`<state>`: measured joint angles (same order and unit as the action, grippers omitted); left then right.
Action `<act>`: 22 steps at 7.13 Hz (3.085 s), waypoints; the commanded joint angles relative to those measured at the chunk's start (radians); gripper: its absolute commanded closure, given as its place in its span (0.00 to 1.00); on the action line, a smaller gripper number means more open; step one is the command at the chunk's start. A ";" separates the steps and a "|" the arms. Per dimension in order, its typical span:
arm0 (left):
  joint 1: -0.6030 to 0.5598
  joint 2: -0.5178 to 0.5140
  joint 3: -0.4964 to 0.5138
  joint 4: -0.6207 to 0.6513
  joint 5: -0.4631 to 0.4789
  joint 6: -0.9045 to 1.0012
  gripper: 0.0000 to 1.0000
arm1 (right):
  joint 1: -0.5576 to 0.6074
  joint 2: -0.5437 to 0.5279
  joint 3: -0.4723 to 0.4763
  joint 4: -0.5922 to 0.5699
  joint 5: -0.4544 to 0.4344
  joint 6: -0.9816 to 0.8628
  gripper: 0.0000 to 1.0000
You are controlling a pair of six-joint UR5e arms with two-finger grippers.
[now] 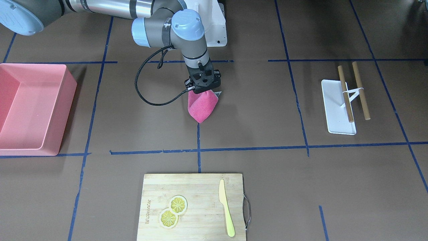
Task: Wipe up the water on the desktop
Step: 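Wipe the table surface with the towel held in the right gripper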
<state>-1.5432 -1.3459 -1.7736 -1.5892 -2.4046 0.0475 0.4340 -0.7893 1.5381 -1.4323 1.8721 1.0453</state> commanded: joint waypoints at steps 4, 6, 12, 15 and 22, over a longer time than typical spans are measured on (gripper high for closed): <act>0.000 0.001 -0.013 0.000 -0.001 -0.001 0.00 | 0.114 -0.441 0.325 -0.103 0.042 -0.297 1.00; 0.000 0.001 -0.017 0.000 -0.001 -0.001 0.00 | 0.164 -0.612 0.401 -0.105 0.042 -0.420 1.00; 0.000 0.001 -0.010 0.000 -0.001 -0.001 0.00 | 0.071 -0.264 0.209 -0.103 0.027 -0.222 1.00; 0.000 -0.004 -0.007 0.000 -0.001 -0.001 0.00 | 0.051 -0.036 0.073 -0.105 0.028 -0.059 1.00; 0.008 -0.016 -0.009 0.011 0.013 0.005 0.00 | 0.312 -0.283 0.457 -0.418 0.212 -0.363 1.00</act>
<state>-1.5405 -1.3576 -1.7786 -1.5839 -2.3956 0.0487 0.6595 -1.0133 1.9438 -1.8232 2.0303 0.8023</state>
